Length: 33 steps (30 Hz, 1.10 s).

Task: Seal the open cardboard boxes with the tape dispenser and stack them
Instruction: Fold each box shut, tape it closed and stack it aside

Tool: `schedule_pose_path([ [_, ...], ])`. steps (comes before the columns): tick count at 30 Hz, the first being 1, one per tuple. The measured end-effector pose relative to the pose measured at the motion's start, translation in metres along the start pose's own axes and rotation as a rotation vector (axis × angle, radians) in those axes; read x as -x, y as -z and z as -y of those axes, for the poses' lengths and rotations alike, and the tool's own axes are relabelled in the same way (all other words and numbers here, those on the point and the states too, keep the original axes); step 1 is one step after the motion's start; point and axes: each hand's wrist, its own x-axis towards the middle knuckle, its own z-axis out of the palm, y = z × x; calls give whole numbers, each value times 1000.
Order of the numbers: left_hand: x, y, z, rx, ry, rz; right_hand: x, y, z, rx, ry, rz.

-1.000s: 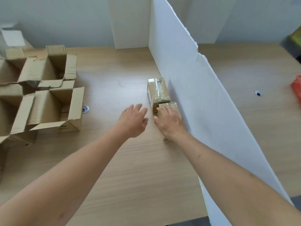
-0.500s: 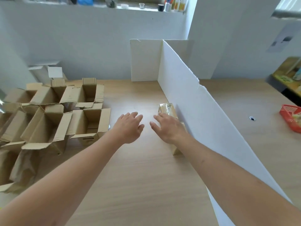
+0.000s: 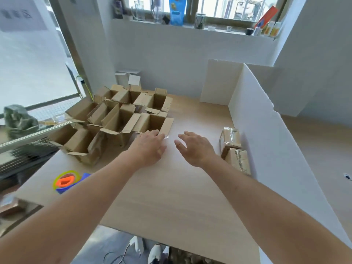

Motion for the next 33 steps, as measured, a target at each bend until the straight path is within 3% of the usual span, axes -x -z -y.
schedule_pose_path([
  [14, 119, 9, 157, 39, 274, -42, -31, -41, 185, -22, 250, 66],
  [25, 143, 10, 345, 35, 198, 16, -99, -118, 342, -49, 192, 123],
  [33, 133, -11, 437, 31, 158, 146, -142, -177, 401, -55, 121, 218],
])
